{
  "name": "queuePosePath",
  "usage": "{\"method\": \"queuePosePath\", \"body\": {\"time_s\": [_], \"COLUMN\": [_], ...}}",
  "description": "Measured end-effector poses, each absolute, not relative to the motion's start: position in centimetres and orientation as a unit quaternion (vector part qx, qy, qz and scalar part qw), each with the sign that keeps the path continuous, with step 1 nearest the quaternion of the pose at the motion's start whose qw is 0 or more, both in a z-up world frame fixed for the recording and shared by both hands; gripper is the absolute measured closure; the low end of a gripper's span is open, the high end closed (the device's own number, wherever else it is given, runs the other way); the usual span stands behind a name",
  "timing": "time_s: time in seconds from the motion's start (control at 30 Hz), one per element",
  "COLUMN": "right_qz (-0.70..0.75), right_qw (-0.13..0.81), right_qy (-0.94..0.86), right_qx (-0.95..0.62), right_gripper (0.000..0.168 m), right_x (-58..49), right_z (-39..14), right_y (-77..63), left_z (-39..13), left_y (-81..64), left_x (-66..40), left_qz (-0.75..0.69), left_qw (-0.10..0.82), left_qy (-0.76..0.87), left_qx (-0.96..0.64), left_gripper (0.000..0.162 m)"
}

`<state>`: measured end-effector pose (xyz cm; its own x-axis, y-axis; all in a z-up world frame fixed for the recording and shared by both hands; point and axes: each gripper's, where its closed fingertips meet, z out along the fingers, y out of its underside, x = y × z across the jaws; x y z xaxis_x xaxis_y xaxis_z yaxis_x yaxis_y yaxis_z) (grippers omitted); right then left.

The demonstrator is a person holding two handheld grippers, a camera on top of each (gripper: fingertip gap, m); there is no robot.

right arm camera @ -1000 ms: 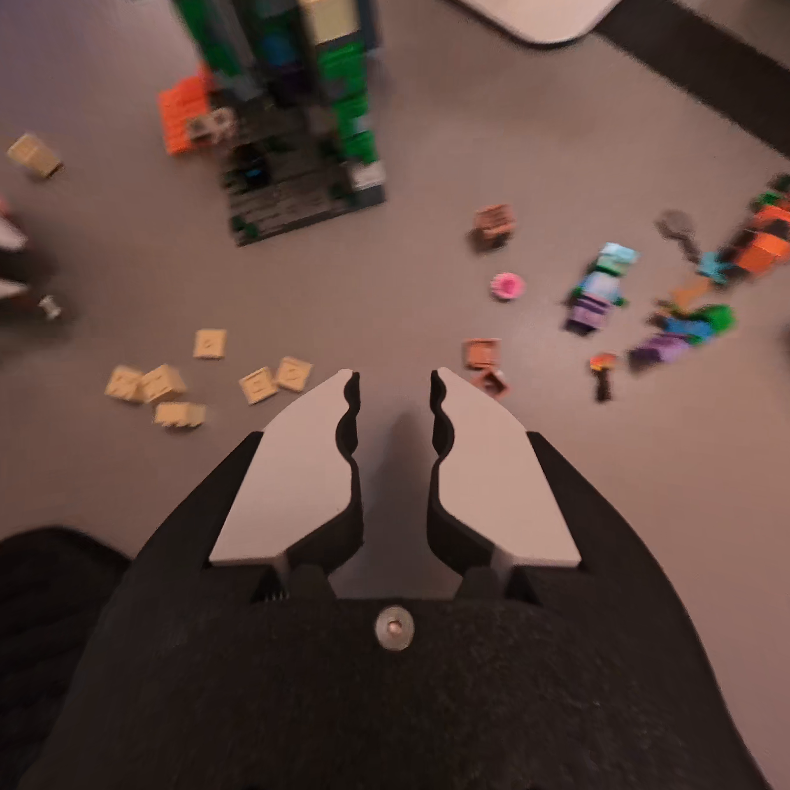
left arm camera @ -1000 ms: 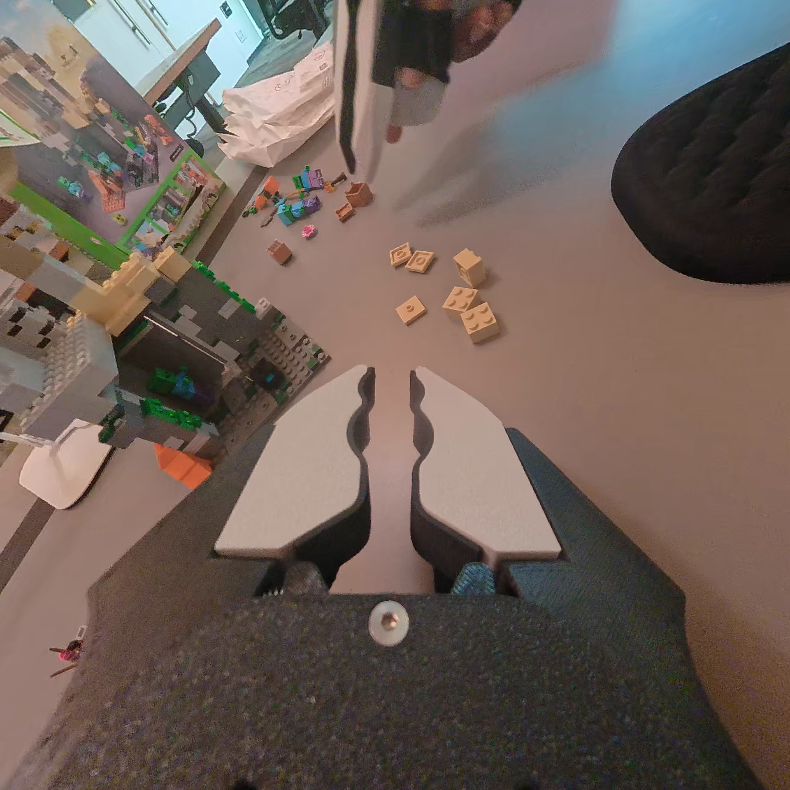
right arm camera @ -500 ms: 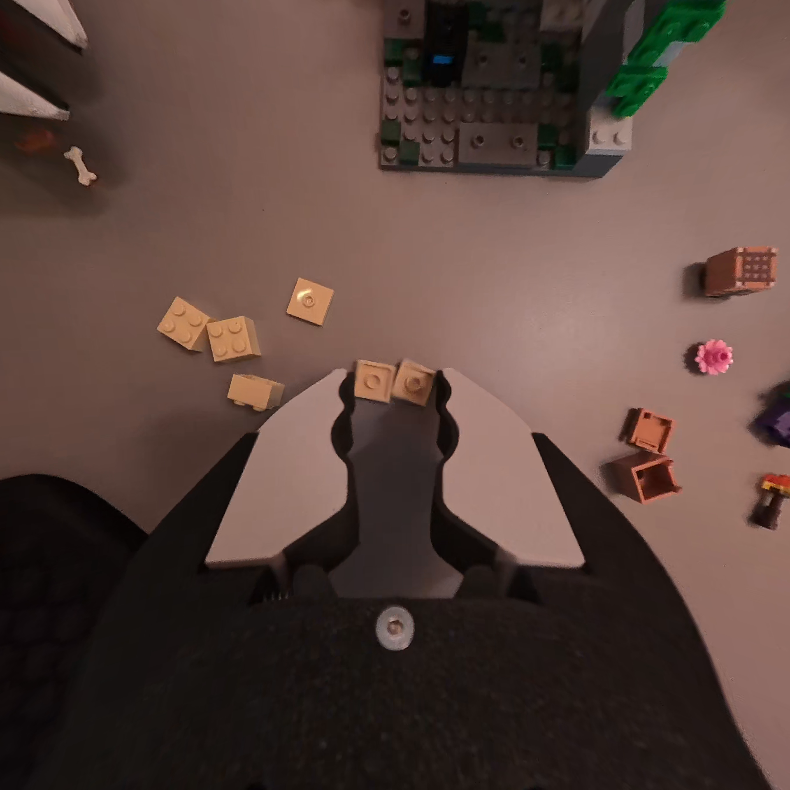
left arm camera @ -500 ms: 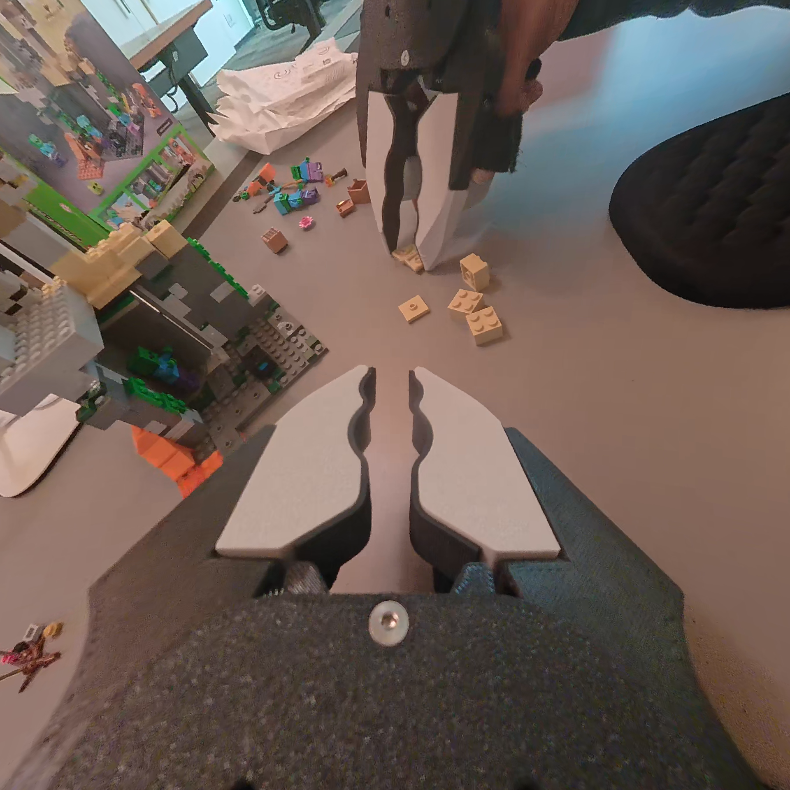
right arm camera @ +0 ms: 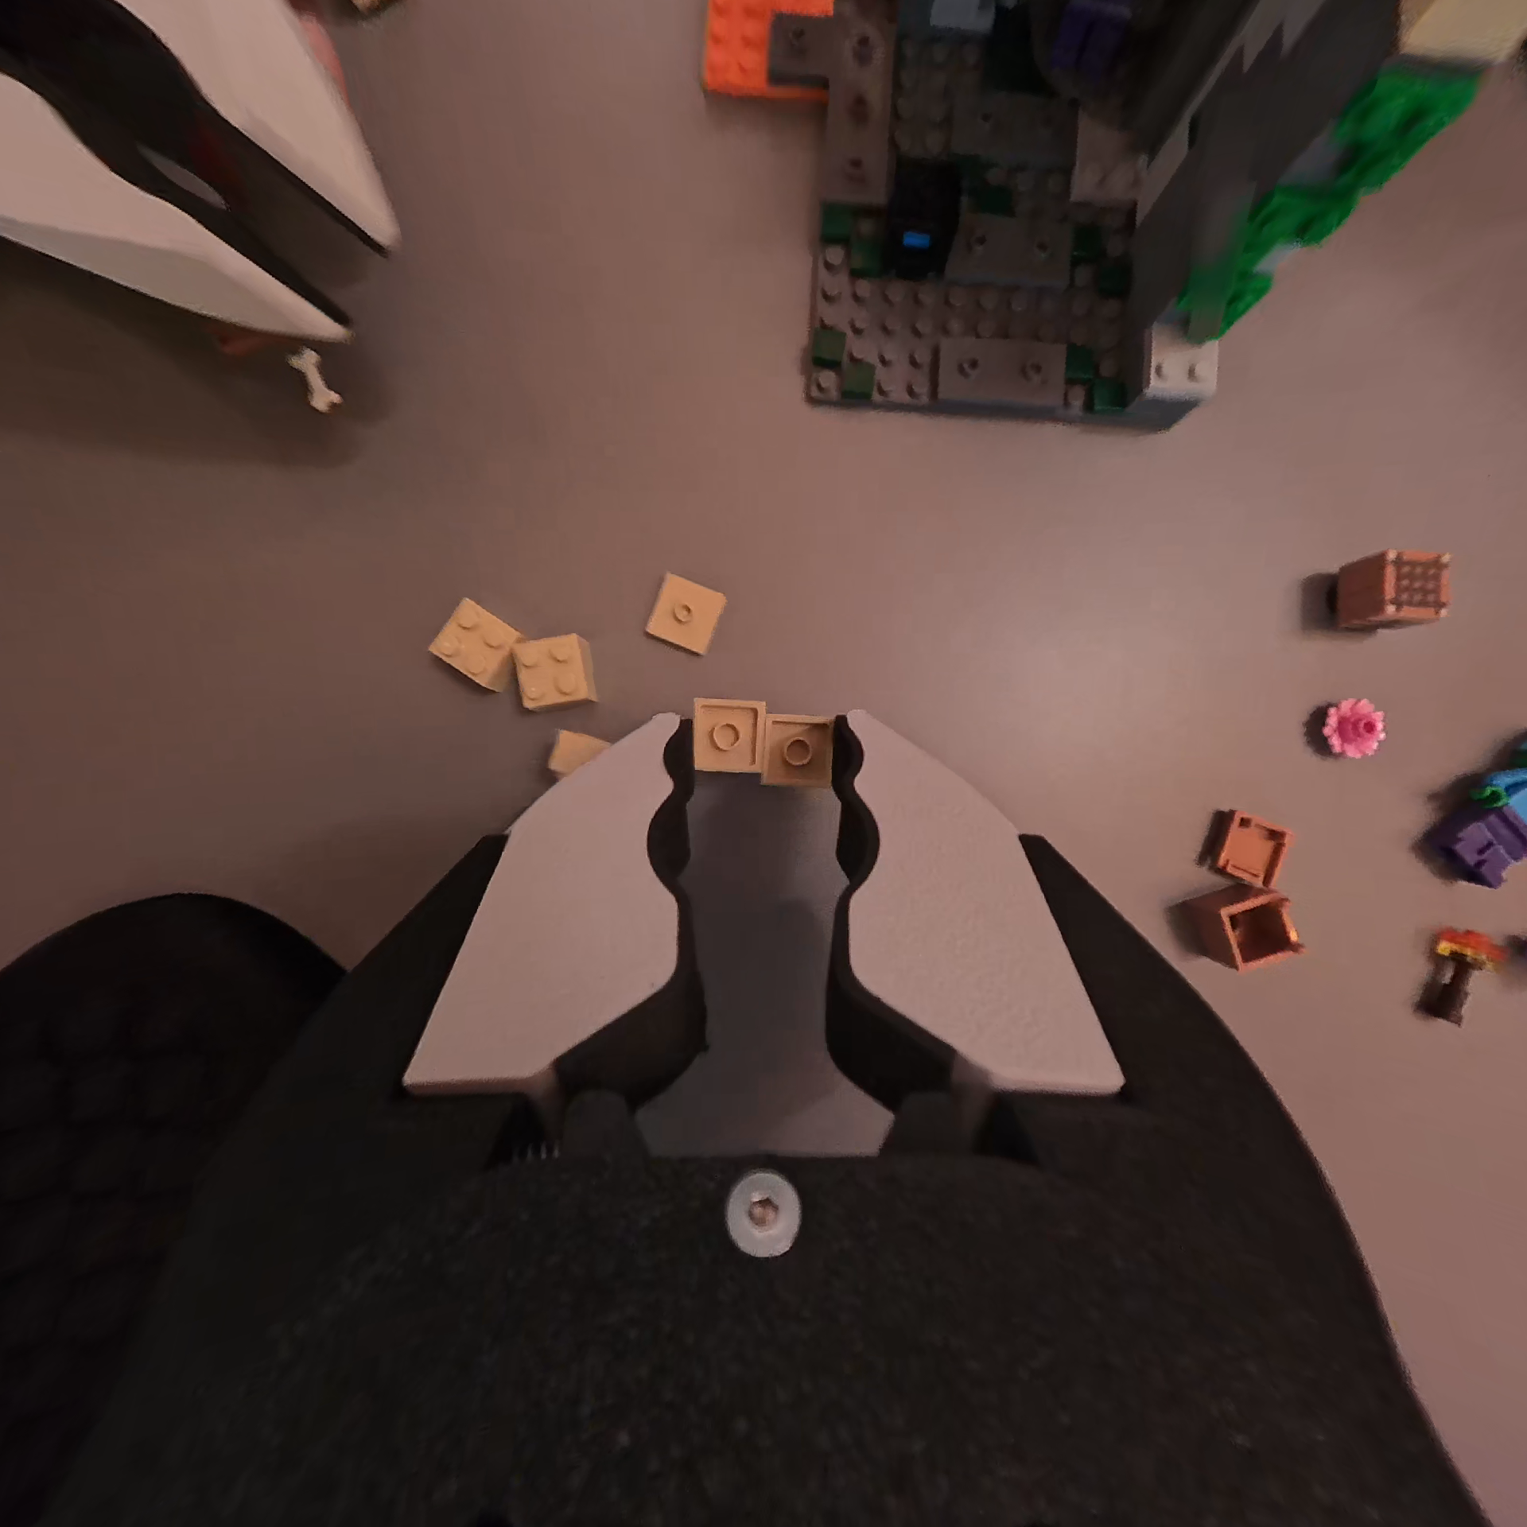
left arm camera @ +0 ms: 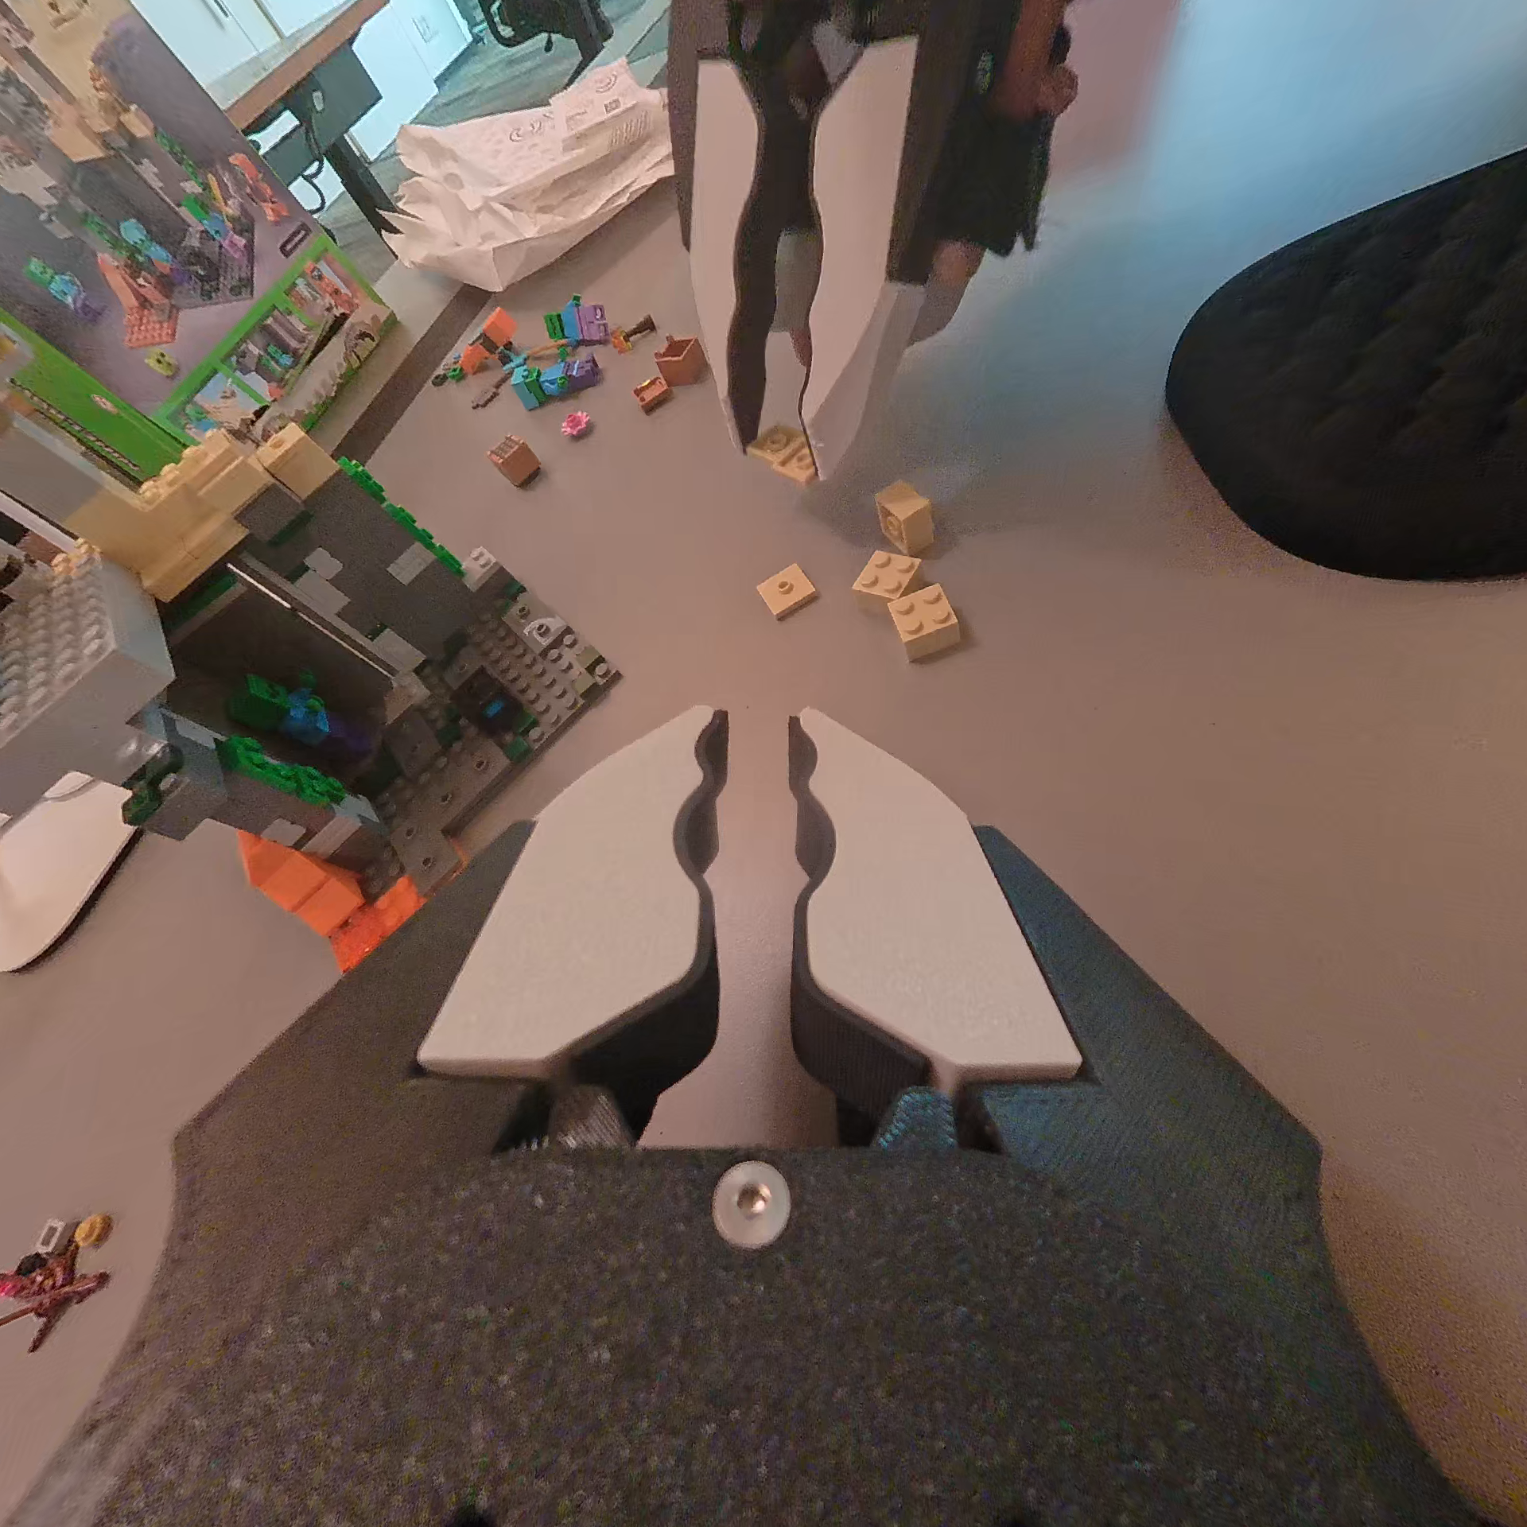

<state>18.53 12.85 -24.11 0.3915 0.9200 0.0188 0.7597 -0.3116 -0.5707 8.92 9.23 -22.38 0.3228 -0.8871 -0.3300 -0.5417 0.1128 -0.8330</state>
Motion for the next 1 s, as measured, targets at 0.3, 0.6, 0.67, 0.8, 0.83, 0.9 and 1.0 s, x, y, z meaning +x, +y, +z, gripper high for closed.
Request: {"method": "queuePosePath", "body": {"time_s": [0.3,0.6,0.67,0.8,0.83,0.9,1.0], "right_qz": [0.182,0.149,0.132,0.096,0.089,0.078,0.062], "right_qw": [0.308,0.359,0.369,0.390,0.395,0.404,0.423], "right_qy": [-0.607,-0.684,-0.699,-0.712,-0.713,-0.714,-0.710], "right_qx": [-0.709,-0.617,-0.598,-0.576,-0.572,-0.567,-0.559], "right_gripper": [0.136,0.136,0.136,0.136,0.136,0.136,0.137], "right_x": [10.8,5.6,4.9,4.0,3.8,3.6,3.7], "right_z": [-18.5,-16.9,-17.1,-17.6,-17.6,-17.6,-17.1], "right_y": [10.5,8.6,8.0,7.5,7.4,7.3,7.4], "left_z": [-20.8,-16.1,-15.8,-16.4,-16.4,-16.8,-17.7], "left_y": [9.9,8.8,8.1,7.4,7.2,7.4,7.7], "left_x": [8.0,4.6,4.4,5.0,5.2,5.7,6.1], "left_qz": [-0.213,-0.452,-0.494,-0.531,-0.542,-0.550,-0.533], "left_qw": [0.508,0.441,0.406,0.352,0.338,0.318,0.306], "left_qy": [0.516,0.380,0.352,0.318,0.308,0.290,0.289], "left_qx": [-0.656,-0.676,-0.684,-0.702,-0.705,-0.716,-0.734], "left_gripper": [0.146,0.145,0.143,0.135,0.135,0.138,0.154]}}
